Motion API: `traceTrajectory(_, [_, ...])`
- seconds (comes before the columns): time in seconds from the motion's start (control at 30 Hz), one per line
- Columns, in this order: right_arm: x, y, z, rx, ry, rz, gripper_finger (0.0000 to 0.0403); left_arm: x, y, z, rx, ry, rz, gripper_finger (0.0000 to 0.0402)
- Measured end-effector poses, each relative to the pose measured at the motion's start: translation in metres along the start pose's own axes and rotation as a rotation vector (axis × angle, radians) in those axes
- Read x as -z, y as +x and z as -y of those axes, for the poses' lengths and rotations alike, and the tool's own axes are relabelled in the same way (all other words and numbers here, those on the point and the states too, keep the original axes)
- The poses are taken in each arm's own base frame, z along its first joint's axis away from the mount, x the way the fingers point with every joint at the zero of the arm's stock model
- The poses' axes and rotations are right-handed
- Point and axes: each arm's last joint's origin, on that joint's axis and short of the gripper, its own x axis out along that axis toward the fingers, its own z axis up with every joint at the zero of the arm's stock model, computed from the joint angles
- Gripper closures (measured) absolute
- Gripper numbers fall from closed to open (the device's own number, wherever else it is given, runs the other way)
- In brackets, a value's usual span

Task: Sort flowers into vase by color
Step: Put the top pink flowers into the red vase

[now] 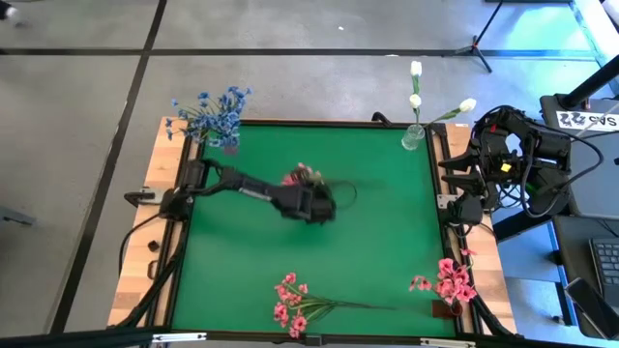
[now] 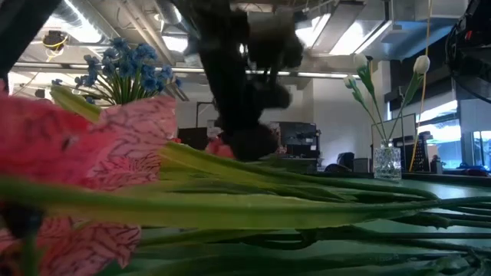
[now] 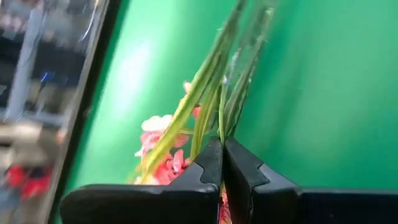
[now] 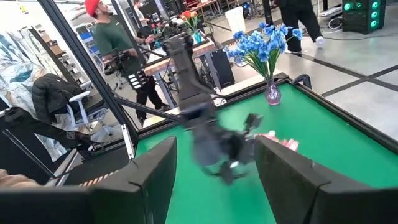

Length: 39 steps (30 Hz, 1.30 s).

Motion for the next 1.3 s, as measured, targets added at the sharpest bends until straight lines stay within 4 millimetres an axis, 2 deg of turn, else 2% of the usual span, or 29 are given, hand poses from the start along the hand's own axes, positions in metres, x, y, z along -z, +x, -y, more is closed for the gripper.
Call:
traceTrajectory(0.13, [0.0,0.0,0.0,0.0,-0.044,0.0,0.0189,-0.008,-0.031,0.03,0.118,-0.036,0.137,0.0401])
traceTrajectory(0.27, [0.0,0.0,0.0,0.0,-0.094,0.0,0.0189,-0.016,-0.04,0.041,0.294,-0.155,0.199,0.0392])
traceTrajectory(0.43, [0.005,0.001,-0.001,0.004,-0.123,-0.005,0.0189,-0.024,-0.039,0.04,0.378,-0.288,0.227,0.0341])
traceTrajectory(0.63, [0.033,0.007,-0.004,0.011,-0.103,-0.108,0.0189,-0.027,-0.038,0.039,0.492,-0.324,0.212,0.0267])
traceTrajectory(0.77, [0.055,0.011,-0.003,0.041,-0.094,-0.205,0.0189,-0.037,-0.057,0.034,0.496,-0.314,0.258,0.0235])
traceTrajectory(0.87, [0.065,0.015,-0.001,0.103,-0.095,-0.269,0.0189,-0.046,-0.079,0.025,0.47,-0.329,0.299,0.0224])
traceTrajectory(0.97, [0.067,0.019,0.002,0.18,-0.072,-0.28,0.0189,-0.05,-0.092,0.015,0.456,-0.328,0.286,0.0224])
traceTrajectory(1.1, [0.067,0.022,0.005,0.274,-0.062,-0.348,0.0189,-0.058,-0.107,0.002,0.489,-0.426,0.316,0.0229])
traceTrajectory(1.3, [0.068,0.034,-0.003,0.305,-0.131,-0.445,0.0189,-0.062,-0.129,0.008,0.577,-0.521,0.368,0.0229])
